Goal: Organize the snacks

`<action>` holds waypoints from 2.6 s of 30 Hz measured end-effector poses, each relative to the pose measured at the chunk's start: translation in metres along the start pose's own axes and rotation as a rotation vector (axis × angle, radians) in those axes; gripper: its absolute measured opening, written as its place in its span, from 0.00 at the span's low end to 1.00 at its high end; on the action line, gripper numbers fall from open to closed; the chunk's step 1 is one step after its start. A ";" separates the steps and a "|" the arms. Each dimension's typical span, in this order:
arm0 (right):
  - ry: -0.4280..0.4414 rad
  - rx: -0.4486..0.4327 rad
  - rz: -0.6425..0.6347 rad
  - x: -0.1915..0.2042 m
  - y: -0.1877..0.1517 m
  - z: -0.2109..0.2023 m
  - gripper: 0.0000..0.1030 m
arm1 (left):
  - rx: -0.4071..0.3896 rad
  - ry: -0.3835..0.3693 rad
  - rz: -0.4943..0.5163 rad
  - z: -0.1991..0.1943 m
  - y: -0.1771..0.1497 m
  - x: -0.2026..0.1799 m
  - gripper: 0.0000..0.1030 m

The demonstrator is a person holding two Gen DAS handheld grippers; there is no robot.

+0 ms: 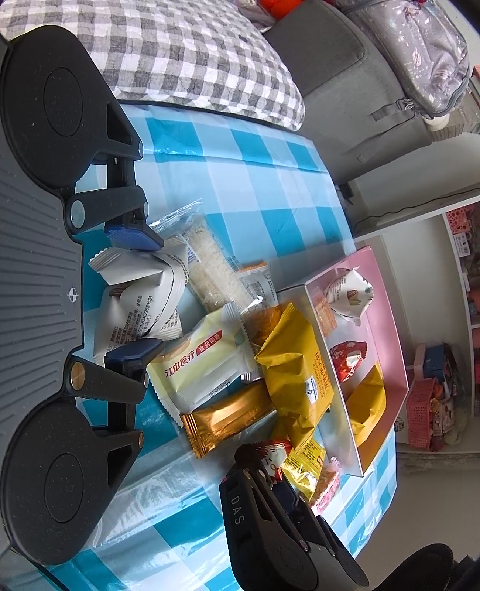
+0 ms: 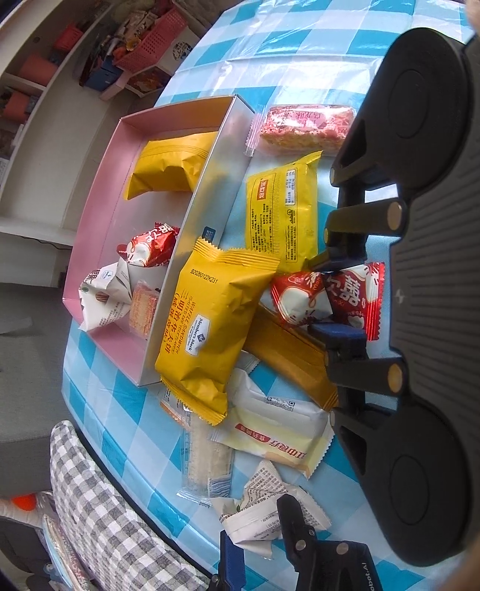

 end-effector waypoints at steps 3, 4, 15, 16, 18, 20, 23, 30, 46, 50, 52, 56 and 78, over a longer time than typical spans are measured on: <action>0.003 -0.008 0.008 -0.002 0.002 -0.005 0.26 | -0.009 -0.002 -0.006 -0.004 0.004 0.001 0.49; 0.006 -0.011 0.012 -0.002 0.003 -0.007 0.25 | -0.013 -0.004 -0.010 -0.006 0.005 0.001 0.49; 0.024 -0.082 0.077 -0.018 0.021 -0.032 0.25 | -0.071 -0.014 -0.060 -0.021 0.027 0.009 0.49; 0.023 -0.091 0.084 -0.020 0.023 -0.034 0.25 | -0.077 -0.014 -0.065 -0.021 0.030 0.009 0.49; 0.021 -0.105 0.096 -0.024 0.027 -0.037 0.25 | -0.089 -0.013 -0.075 -0.023 0.036 0.011 0.49; 0.018 -0.121 0.115 -0.029 0.032 -0.039 0.25 | -0.101 -0.012 -0.086 -0.024 0.043 0.012 0.49; 0.009 -0.143 0.142 -0.038 0.038 -0.042 0.25 | -0.118 -0.011 -0.100 -0.024 0.053 0.012 0.49; 0.004 -0.189 0.237 -0.058 0.056 -0.040 0.26 | -0.166 0.005 -0.171 -0.009 0.087 0.013 0.49; -0.009 -0.263 0.445 -0.105 0.109 0.004 0.26 | -0.223 -0.035 -0.195 0.070 0.170 -0.002 0.49; -0.010 -0.287 0.479 -0.117 0.120 0.017 0.26 | -0.246 -0.051 -0.183 0.090 0.188 -0.009 0.37; -0.017 -0.289 0.492 -0.125 0.124 0.026 0.26 | -0.249 -0.060 -0.173 0.100 0.194 -0.013 0.37; -0.041 -0.276 0.506 -0.139 0.126 0.042 0.28 | -0.256 -0.067 -0.137 0.115 0.202 -0.021 0.37; -0.094 -0.266 0.445 -0.144 0.117 0.023 0.72 | -0.189 -0.064 -0.122 0.098 0.180 -0.019 0.69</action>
Point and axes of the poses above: each gripper's, at about its wrist camera, not at the fingertips, and z roughly the way its jaws point, x to its left, y to its top, the point moved 10 cm from there along z, roughly the way its jaws point, and after that the axes turned 9 degrees about -x, right-handed, at the moved point
